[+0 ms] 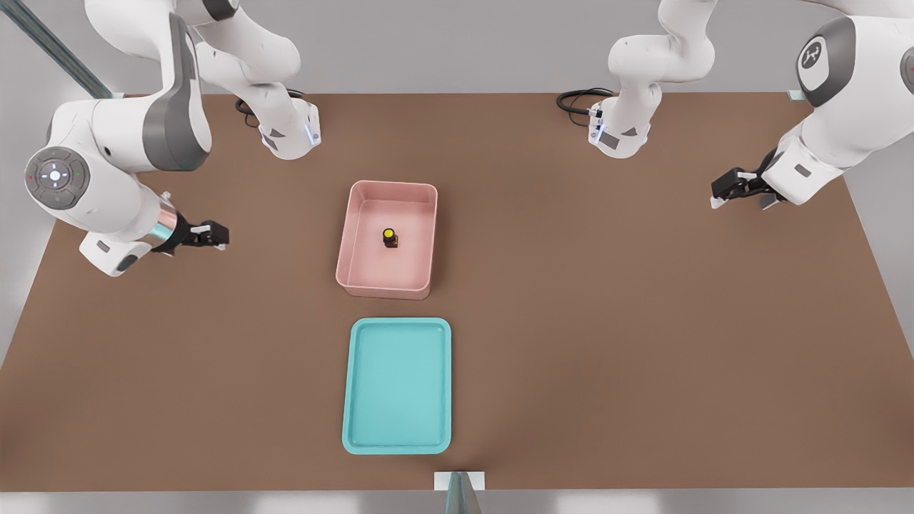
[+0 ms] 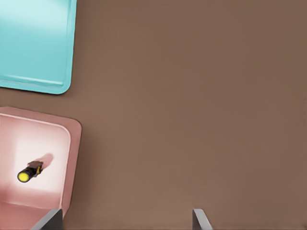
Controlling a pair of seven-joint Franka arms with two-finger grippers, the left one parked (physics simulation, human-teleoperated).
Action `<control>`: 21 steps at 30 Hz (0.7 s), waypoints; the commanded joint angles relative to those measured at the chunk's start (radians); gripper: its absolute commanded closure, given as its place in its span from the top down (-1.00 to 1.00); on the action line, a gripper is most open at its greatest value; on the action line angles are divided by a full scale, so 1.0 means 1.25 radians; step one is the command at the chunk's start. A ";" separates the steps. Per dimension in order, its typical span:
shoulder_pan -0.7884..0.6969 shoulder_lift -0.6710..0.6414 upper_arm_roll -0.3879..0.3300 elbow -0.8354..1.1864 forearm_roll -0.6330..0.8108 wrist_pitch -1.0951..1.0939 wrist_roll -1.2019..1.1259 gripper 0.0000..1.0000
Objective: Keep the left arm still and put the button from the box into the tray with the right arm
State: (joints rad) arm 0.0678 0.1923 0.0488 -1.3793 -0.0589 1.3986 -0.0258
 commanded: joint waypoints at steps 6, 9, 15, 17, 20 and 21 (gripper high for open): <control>0.298 0.133 0.051 0.000 0.047 0.060 0.478 1.00; 0.342 0.103 0.106 -0.197 0.046 0.250 0.708 1.00; 0.327 -0.008 0.127 -0.575 0.041 0.629 0.823 1.00; 0.337 0.017 0.136 -0.590 0.041 0.672 0.904 1.00; 0.342 0.063 0.145 -0.608 0.021 0.756 0.959 1.00; 0.342 0.087 0.146 -0.610 0.010 0.788 0.966 1.00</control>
State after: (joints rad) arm 0.4952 0.2858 0.2296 -2.1353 -0.0267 2.1545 0.6078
